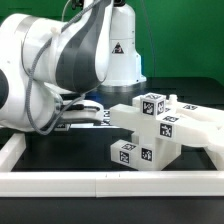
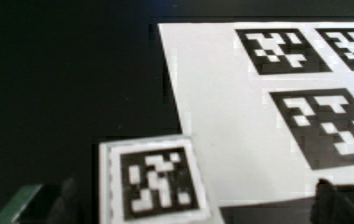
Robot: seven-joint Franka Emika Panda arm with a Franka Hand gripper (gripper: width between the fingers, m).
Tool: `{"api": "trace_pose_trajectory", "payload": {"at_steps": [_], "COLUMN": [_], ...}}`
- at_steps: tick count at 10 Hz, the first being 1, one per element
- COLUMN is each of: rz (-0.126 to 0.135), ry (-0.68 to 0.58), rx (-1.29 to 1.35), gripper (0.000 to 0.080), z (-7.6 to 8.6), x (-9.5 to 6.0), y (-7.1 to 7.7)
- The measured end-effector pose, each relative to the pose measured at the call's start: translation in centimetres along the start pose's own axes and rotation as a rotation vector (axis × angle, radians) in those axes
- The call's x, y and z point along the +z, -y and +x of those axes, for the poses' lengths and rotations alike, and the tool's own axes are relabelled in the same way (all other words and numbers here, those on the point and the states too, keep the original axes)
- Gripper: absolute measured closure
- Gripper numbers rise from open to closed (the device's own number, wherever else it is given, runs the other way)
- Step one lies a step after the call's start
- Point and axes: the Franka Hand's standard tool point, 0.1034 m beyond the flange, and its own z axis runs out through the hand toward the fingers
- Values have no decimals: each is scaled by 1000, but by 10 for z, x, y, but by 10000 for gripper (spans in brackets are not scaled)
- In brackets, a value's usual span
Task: Assemble chair
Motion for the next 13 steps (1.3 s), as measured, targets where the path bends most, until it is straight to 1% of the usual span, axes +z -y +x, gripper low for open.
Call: {"api": "trace_pose_trajectory", "payload": {"at_steps": [1, 2, 7, 8, 9, 10, 11, 13], "rz": [-3, -5, -5, -5, -5, -5, -5, -5], "ry": [3, -2, 3, 3, 3, 4, 4, 1], "rx": [-1, -3, -2, -2, -2, -2, -2, -2], "gripper": [151, 151, 151, 267, 403, 403, 520, 520], "z": [0, 0, 1, 1, 1, 1, 1, 1], "x": [1, -2, 1, 1, 1, 1, 1, 0], "y": [1, 2, 1, 1, 1, 1, 1, 1]}}
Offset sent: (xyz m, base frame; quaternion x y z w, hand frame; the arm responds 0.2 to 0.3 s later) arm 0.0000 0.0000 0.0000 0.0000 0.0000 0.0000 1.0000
